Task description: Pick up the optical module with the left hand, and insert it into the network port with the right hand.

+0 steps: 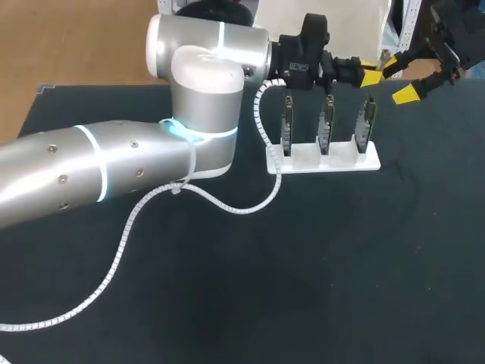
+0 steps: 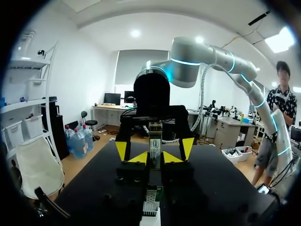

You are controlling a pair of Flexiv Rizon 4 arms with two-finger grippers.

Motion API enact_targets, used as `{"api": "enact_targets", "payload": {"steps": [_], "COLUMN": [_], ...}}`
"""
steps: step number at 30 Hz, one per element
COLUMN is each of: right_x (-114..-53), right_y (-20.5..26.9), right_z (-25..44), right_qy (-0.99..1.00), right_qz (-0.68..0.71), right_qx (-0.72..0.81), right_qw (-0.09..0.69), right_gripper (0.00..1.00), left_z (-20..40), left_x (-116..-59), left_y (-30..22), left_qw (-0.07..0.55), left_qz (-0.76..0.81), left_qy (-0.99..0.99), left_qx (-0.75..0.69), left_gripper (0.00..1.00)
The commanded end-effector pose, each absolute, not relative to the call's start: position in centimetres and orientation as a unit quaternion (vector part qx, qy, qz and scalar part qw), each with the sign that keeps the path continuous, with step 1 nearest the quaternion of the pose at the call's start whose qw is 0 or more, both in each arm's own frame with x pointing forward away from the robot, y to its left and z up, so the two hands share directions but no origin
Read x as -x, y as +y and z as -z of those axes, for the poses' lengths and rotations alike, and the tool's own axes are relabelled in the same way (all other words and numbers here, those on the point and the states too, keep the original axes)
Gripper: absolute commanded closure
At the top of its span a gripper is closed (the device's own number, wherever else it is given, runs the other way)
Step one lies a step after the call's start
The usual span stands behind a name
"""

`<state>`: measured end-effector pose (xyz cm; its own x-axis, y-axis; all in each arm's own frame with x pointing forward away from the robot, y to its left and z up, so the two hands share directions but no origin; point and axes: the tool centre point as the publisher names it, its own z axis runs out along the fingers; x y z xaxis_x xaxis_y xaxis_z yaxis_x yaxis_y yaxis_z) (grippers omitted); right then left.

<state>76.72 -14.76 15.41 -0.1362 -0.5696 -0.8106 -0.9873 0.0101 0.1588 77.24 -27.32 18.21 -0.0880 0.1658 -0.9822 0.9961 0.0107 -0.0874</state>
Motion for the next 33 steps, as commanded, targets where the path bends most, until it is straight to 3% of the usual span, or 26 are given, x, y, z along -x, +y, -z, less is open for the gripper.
{"api": "enact_targets", "payload": {"steps": [1, 33], "right_x": [-76.6, -77.3], "right_y": [-14.7, -15.4], "right_z": [-15.4, -19.3], "right_qy": [0.654, 0.650], "right_qz": [-0.373, -0.349], "right_qx": [0.595, 0.594], "right_qw": [0.280, 0.321], "right_gripper": [0.00, 0.00], "left_z": [-18.1, -18.0], "left_x": [-77.3, -77.2], "left_y": [-27.3, -27.3], "left_qw": [0.433, 0.429], "left_qz": [0.479, 0.482], "left_qy": [0.561, 0.558], "left_qx": [-0.518, -0.523], "left_gripper": [1.00, 1.00]}}
